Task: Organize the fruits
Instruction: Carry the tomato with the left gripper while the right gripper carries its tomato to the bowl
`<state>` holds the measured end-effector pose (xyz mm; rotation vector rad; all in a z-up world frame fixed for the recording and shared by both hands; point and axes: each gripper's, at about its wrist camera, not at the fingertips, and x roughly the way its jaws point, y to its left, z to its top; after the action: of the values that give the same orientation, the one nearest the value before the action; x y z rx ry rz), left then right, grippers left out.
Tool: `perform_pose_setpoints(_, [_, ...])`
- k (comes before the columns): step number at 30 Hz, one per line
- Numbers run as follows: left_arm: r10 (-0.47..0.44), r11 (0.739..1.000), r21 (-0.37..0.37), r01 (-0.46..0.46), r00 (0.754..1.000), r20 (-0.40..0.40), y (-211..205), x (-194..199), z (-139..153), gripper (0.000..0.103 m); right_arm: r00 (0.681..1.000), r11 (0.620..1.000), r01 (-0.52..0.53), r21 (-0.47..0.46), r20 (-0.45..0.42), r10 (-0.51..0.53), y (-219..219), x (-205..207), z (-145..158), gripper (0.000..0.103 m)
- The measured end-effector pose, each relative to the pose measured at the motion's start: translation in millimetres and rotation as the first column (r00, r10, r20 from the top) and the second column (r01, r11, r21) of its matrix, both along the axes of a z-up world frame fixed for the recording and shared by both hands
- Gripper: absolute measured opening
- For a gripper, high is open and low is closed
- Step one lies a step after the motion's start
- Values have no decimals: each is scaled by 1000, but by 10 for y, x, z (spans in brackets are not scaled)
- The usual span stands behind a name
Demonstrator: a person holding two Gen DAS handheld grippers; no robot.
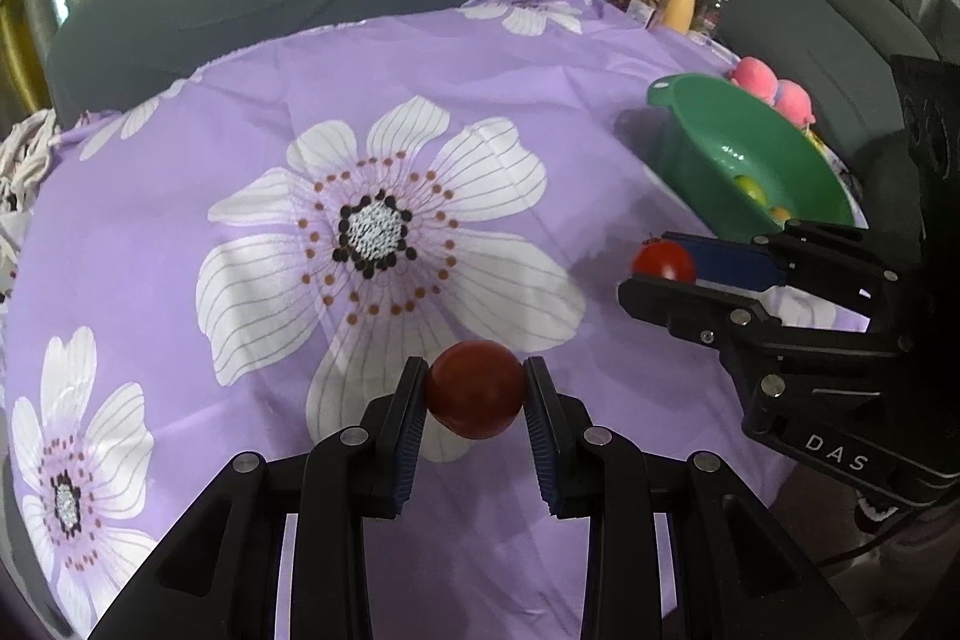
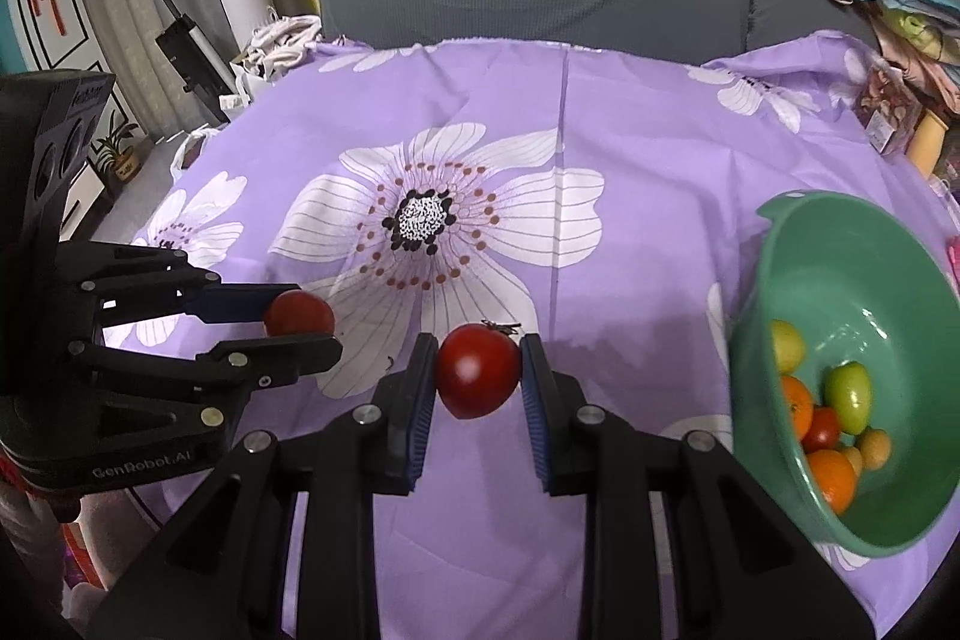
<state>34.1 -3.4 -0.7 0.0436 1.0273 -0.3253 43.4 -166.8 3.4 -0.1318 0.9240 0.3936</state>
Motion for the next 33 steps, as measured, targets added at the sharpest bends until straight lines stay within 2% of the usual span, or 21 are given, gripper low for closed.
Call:
perform_pose_setpoints(14, [-63,998,19,62,997,54,-337,-61,263,32,997,999,41,29,71,-43,-273,-185,238,28])
perform_pose_setpoints(33, [-170,985,29,168,982,86,-939,62,461,32,982,986,151,68,107,-157,-833,-251,333,28])
